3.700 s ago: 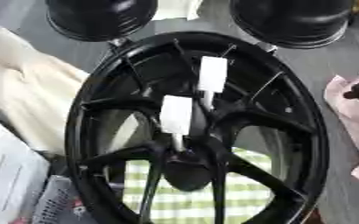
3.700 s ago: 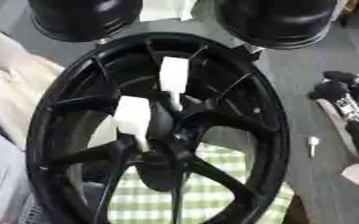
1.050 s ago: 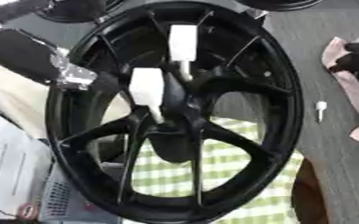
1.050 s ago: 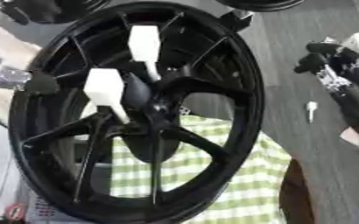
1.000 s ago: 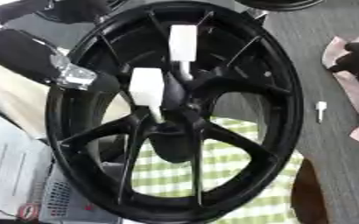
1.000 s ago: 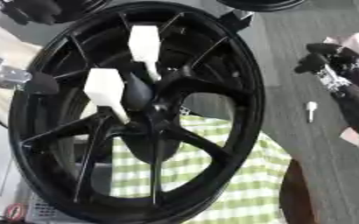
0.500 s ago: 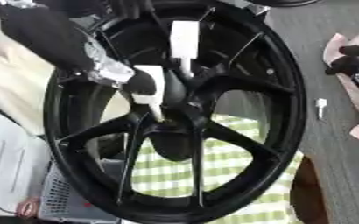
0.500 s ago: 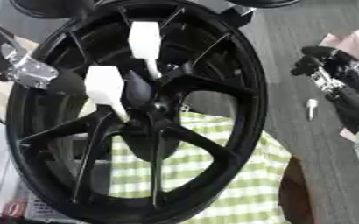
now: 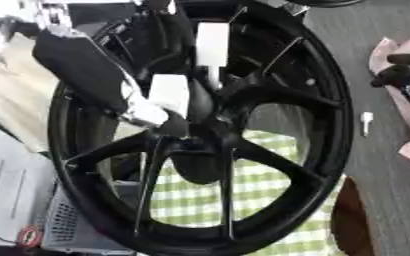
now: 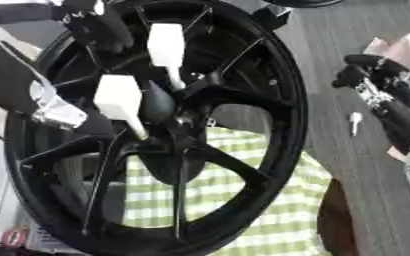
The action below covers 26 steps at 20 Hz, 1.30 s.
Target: Pull the pin out of the wheel hub.
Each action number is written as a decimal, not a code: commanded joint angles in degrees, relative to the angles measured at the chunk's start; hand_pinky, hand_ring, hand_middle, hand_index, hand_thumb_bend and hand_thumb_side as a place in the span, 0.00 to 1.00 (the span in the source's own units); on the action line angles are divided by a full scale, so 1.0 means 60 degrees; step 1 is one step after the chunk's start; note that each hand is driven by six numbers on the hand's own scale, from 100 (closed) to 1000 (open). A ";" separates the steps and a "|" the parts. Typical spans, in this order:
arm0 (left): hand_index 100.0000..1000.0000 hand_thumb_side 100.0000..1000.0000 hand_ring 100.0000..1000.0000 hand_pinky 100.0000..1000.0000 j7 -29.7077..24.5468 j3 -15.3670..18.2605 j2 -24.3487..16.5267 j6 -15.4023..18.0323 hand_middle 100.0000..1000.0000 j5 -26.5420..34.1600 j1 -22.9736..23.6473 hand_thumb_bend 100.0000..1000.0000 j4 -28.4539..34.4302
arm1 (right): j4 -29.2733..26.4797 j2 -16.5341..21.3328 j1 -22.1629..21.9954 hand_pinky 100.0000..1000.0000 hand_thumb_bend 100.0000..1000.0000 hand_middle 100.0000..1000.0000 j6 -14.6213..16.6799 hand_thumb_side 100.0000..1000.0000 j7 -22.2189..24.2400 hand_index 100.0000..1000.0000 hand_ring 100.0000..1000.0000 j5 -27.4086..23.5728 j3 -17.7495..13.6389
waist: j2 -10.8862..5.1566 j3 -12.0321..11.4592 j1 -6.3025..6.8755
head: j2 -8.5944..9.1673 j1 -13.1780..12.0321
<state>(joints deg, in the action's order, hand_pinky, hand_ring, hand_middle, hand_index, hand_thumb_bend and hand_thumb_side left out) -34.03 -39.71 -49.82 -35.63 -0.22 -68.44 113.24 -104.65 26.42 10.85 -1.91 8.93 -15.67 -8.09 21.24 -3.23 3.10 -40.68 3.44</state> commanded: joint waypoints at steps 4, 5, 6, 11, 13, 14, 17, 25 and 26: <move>0.76 0.20 0.73 0.76 -0.1456 0.0137 -0.0018 -0.0271 0.62 -0.0606 -0.0056 0.55 -0.0175 | -0.0103 0.0071 0.0078 0.96 0.26 0.56 0.0001 0.41 -0.0026 0.74 0.64 0.0133 -0.0052 | -0.0095 0.0037 -0.0046 | 0.0183 -0.0117; 0.76 0.19 0.73 0.76 -0.1631 0.0175 -0.0003 -0.0239 0.62 -0.0719 -0.0045 0.53 -0.0216 | -0.0101 0.0059 0.0075 0.96 0.26 0.56 0.0001 0.41 -0.0021 0.74 0.64 0.0143 -0.0048 | -0.0079 0.0048 -0.0050 | 0.0198 -0.0128; 0.76 0.18 0.73 0.76 -0.1791 0.0224 0.0011 -0.0210 0.62 -0.0831 -0.0036 0.51 -0.0246 | -0.0099 0.0050 0.0072 0.96 0.26 0.56 0.0001 0.41 -0.0018 0.74 0.64 0.0154 -0.0047 | -0.0064 0.0057 -0.0054 | 0.0216 -0.0136; 0.76 0.17 0.73 0.76 -0.2498 0.0492 0.0119 -0.0084 0.63 -0.1374 -0.0003 0.45 -0.0330 | -0.0086 -0.0009 0.0086 0.96 0.27 0.56 -0.0006 0.41 0.0007 0.74 0.64 0.0193 -0.0033 | 0.0008 0.0082 -0.0079 | 0.0294 -0.0187; 0.75 0.16 0.72 0.75 -0.2640 0.0541 0.0154 -0.0085 0.61 -0.1449 0.0011 0.42 -0.0356 | -0.0083 -0.0027 0.0093 0.96 0.26 0.56 -0.0009 0.41 0.0011 0.74 0.64 0.0204 -0.0031 | 0.0036 0.0085 -0.0088 | 0.0324 -0.0206; 0.75 0.16 0.72 0.75 -0.2681 0.0554 0.0164 -0.0090 0.61 -0.1461 0.0017 0.42 -0.0365 | -0.0083 -0.0033 0.0096 0.96 0.26 0.56 -0.0009 0.41 0.0011 0.74 0.64 0.0209 -0.0031 | 0.0047 0.0085 -0.0091 | 0.0336 -0.0214; 0.74 0.14 0.71 0.75 -0.2739 0.0577 0.0176 -0.0098 0.60 -0.1461 0.0036 0.39 -0.0374 | -0.0079 -0.0045 0.0103 0.96 0.26 0.56 -0.0014 0.41 0.0003 0.74 0.64 0.0218 -0.0035 | 0.0069 0.0085 -0.0096 | 0.0355 -0.0228; 0.71 0.15 0.65 0.72 -0.2717 0.0522 0.0231 -0.0309 0.54 -0.1612 0.0216 0.43 -0.0645 | -0.0073 -0.0112 0.0124 0.96 0.26 0.56 -0.0022 0.41 -0.0009 0.74 0.64 0.0236 -0.0053 | 0.0161 0.0093 -0.0117 | 0.0420 -0.0274; 0.71 0.15 0.65 0.72 -0.2694 0.0510 0.0252 -0.0350 0.54 -0.1641 0.0235 0.43 -0.0690 | -0.0073 -0.0115 0.0124 0.96 0.26 0.56 -0.0022 0.41 -0.0011 0.74 0.64 0.0239 -0.0057 | 0.0163 0.0092 -0.0117 | 0.0416 -0.0279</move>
<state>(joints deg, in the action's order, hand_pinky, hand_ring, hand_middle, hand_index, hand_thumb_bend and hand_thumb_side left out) -41.33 -37.49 -47.75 -28.34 -9.72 -66.44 109.19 -104.57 24.98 11.09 -2.03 9.00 -14.65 -8.09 23.27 -2.76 2.65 -38.89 2.04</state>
